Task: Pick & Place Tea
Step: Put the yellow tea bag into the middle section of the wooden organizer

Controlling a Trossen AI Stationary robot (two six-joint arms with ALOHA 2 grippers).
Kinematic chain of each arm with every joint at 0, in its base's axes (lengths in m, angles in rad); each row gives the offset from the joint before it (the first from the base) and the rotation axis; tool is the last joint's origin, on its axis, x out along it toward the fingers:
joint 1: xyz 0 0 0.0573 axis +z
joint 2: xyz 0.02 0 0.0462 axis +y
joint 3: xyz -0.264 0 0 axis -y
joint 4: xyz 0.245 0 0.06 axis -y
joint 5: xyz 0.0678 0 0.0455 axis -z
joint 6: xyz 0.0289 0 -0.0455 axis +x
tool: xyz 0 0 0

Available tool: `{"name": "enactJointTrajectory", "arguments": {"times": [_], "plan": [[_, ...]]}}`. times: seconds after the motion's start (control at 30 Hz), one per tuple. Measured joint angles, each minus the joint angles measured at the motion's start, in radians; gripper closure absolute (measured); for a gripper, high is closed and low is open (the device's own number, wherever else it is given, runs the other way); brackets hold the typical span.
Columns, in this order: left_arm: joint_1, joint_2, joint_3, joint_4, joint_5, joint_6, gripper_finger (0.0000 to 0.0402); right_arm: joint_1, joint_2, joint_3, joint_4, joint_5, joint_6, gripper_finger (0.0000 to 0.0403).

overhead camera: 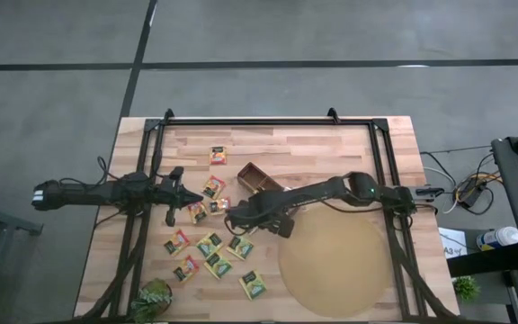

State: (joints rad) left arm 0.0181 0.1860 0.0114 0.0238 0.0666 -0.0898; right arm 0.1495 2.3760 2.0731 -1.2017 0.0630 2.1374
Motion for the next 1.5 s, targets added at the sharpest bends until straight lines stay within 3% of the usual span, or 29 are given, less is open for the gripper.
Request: {"name": "enactJointTrajectory", "arguments": {"times": [0.67,0.77,0.97,1.27,1.5], "plan": [[0.000,0.000,0.000,0.000,0.000,0.000,0.0402,-0.022,0.059,-0.025,0.063,0.015,-0.001,0.0220],[0.000,0.000,0.000,0.000,0.000,0.000,0.0402,-0.023,0.059,-0.028,0.061,0.008,-0.001,0.0247],[0.000,0.000,0.000,0.000,0.000,0.000,0.0402,-0.026,0.058,-0.034,0.064,0.009,-0.038,0.0377],[0.000,0.000,0.000,0.000,0.000,0.000,0.0402,-0.025,0.054,-0.035,0.062,0.017,-0.063,0.0394],[0.000,0.000,0.000,0.000,0.000,0.000,0.0402,-0.023,0.036,0.032,0.056,0.082,-0.089,0.0395]]}}
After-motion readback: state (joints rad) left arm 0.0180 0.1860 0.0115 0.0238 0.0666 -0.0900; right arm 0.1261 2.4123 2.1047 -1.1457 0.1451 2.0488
